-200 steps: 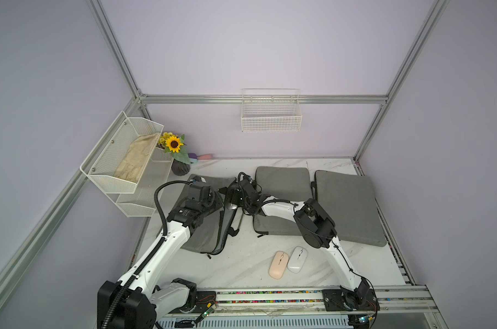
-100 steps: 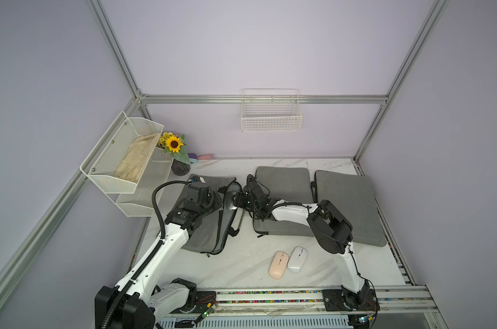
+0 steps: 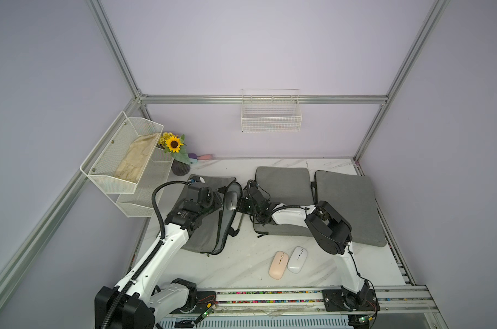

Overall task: Put the mouse into the laptop bag
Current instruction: Close the zippered laptop bag at the center of the board.

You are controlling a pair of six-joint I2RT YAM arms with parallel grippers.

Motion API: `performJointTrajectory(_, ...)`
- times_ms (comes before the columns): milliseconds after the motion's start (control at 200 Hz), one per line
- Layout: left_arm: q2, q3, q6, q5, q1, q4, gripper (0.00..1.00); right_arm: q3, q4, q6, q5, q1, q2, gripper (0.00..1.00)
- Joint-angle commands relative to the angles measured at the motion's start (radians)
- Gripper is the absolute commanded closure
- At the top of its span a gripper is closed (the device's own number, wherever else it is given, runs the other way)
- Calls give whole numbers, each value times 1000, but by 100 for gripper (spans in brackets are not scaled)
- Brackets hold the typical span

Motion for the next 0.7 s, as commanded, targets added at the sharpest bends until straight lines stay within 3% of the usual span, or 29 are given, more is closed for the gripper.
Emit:
performJointTrajectory(0,-27,-42,4,-8,9,64,100,52,4,20,-1,7,58,98)
performJointTrajectory(205,-27,-45,4,-2,9,68,100,129,57,22,-71,12,136,99)
performJointTrajectory(365,-18,-42,6,-8,9,67,100,138,19,8,-32,27,106,99)
performJointTrajectory(420,-15,-42,4,-10,10,64,100,101,17,8,-20,27,75,94)
performJointTrajectory(485,-13,-39,-1,-16,9,52,78,41,15,3,9,25,23,85)
performJointTrajectory(595,-33,-43,-21,-57,10,24,21,-89,32,-11,42,26,-83,69)
performJointTrajectory(655,-59,-54,-36,-96,10,11,2,-160,36,-19,48,26,-145,64)
performJointTrajectory(690,-80,-64,-51,-124,11,0,0,-202,37,-27,54,26,-185,62)
